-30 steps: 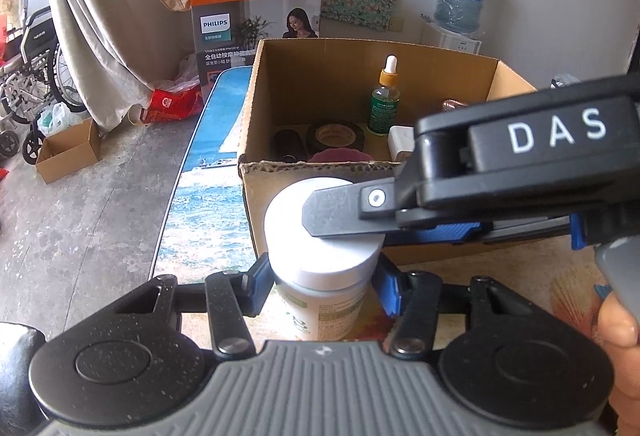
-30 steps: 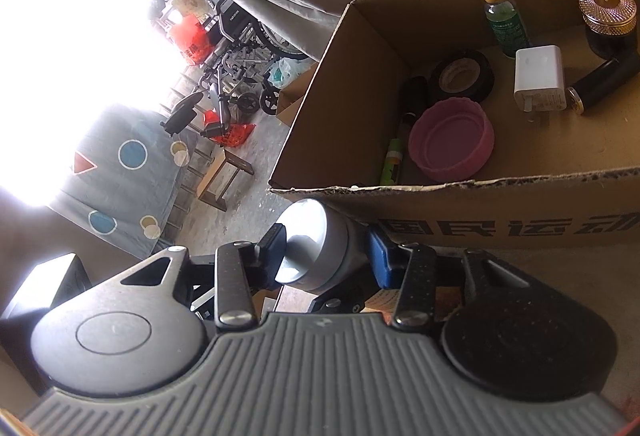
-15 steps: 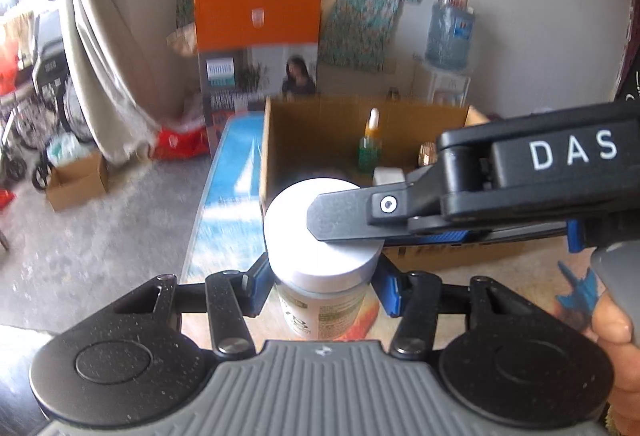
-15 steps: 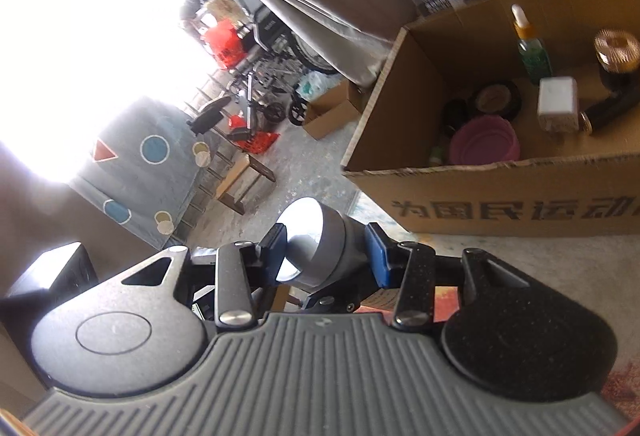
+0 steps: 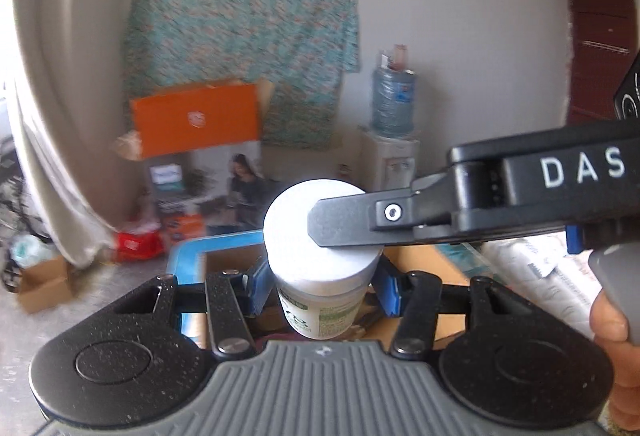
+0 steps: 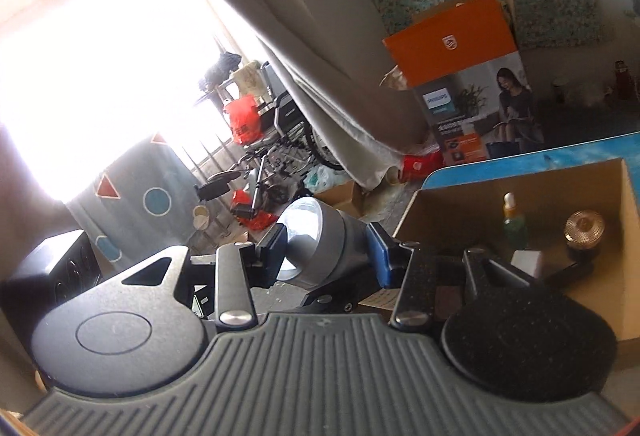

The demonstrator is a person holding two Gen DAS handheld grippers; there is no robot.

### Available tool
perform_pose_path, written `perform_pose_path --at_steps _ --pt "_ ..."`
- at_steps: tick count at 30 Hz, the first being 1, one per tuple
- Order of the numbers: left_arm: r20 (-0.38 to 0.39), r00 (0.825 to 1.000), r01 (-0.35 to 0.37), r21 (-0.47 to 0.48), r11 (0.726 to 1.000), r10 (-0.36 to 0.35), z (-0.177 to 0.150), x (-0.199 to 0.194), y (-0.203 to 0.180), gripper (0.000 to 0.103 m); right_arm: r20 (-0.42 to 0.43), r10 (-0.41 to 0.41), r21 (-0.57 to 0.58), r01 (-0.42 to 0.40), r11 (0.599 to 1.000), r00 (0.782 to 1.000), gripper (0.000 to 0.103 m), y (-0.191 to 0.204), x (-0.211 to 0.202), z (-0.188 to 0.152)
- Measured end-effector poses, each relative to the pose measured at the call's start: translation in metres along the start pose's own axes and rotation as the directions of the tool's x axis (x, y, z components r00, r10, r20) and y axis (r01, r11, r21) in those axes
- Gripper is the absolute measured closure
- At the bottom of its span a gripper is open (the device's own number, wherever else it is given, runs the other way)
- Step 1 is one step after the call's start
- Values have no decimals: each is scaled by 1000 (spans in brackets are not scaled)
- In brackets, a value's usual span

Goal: Organize rigid objects
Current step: 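Carry the white pill bottle into the box and release it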

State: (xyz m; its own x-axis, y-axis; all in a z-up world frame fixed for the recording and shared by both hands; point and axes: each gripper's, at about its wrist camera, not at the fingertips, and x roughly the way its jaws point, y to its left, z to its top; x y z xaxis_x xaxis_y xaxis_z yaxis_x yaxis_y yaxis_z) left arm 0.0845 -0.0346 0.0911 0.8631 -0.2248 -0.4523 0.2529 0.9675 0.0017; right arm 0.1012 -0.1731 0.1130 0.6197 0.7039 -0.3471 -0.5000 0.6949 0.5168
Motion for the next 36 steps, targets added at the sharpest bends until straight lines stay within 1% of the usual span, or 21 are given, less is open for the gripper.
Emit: perform_pose_path --at_steps 3,6,9,13,16,19,22,25,27,29,31,33,36 --pt "-60 995 77 -25 997 -78 1 37 -11 49 -17 -53 48 53 997 998 60 -36 -2 11" --pt "-132 982 128 -49 991 -134 -7 73 -21 49 -53 -101 105 106 989 993 60 -78 1 5" --pt "-207 963 161 -67 985 -172 -20 110 -30 49 -100 -133 174 149 973 986 60 -121 5 -5" --pt "-288 933 192 -105 976 -215 -39 146 -33 49 -154 -155 240 189 952 976 60 -157 11 -32" --pt "-322 916 207 -129 970 -239 -49 162 -33 49 -179 -172 246 213 946 969 60 -171 22 -39" --pt "-338 910 211 -128 969 -242 -52 174 -34 49 -192 -188 229 230 946 963 60 -179 26 -41" --pt "-341 906 218 -132 967 -250 -51 178 -40 49 -196 -217 187 253 949 956 59 -181 31 -40" --pt "-363 894 228 -139 964 -264 -55 186 -46 50 -197 -252 138 281 950 947 59 -179 39 -34" --pt "-366 893 225 -143 964 -263 -57 190 -48 48 -198 -270 119 296 948 942 59 -181 41 -34" --pt "-356 896 228 -142 963 -265 -57 188 -48 45 -194 -284 106 308 945 939 59 -182 40 -34" --pt "-351 899 227 -134 965 -261 -56 187 -49 38 -190 -292 102 315 944 937 58 -183 38 -35" --pt "-344 903 226 -129 965 -258 -54 185 -50 34 -184 -291 112 314 943 939 58 -187 37 -35" --pt "-322 914 222 -116 968 -248 -51 178 -51 23 -164 -286 127 308 943 944 57 -188 32 -36"
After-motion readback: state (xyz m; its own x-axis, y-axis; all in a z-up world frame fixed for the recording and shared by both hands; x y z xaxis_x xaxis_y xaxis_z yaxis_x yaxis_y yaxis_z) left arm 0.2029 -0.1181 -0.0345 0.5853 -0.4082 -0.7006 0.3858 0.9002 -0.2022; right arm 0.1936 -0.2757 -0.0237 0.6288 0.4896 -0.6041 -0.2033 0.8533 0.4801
